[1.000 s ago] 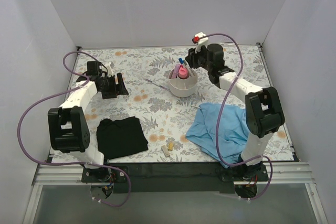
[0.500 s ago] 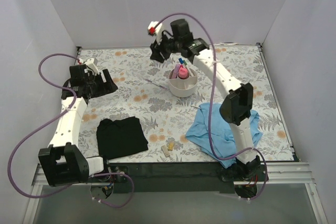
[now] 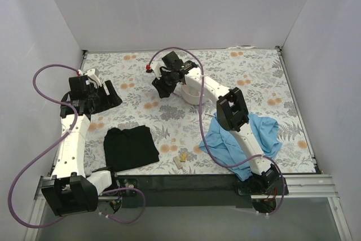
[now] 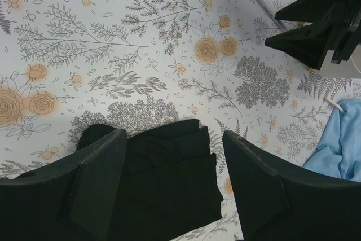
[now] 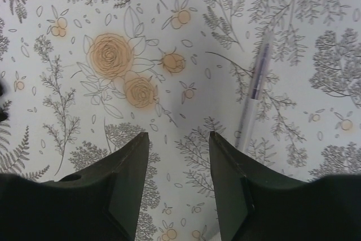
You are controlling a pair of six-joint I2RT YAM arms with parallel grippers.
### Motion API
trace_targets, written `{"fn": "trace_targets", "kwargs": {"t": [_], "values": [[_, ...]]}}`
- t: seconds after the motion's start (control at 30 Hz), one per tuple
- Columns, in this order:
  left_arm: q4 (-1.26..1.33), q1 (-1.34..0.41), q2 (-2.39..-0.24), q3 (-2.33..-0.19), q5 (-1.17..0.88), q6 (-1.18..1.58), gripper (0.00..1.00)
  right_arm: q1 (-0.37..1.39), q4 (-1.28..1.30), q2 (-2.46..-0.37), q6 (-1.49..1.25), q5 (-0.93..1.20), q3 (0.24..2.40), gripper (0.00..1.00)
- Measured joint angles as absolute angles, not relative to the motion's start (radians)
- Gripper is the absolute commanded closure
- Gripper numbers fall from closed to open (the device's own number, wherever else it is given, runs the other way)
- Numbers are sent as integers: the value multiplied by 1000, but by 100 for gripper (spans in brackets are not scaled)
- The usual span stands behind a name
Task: Sort the stationery into containers
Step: Pick up the pen from the center of the board.
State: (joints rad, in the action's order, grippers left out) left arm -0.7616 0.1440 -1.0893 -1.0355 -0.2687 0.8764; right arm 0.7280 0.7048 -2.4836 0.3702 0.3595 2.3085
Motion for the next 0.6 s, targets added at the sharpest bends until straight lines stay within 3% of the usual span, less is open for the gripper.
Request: {"fn": "trace_targets", "kwargs": {"t": [0.6], "values": [[-767, 144, -1119, -1023, -293, 876, 31, 715, 577, -2537, 370, 253, 2318, 49]]}}
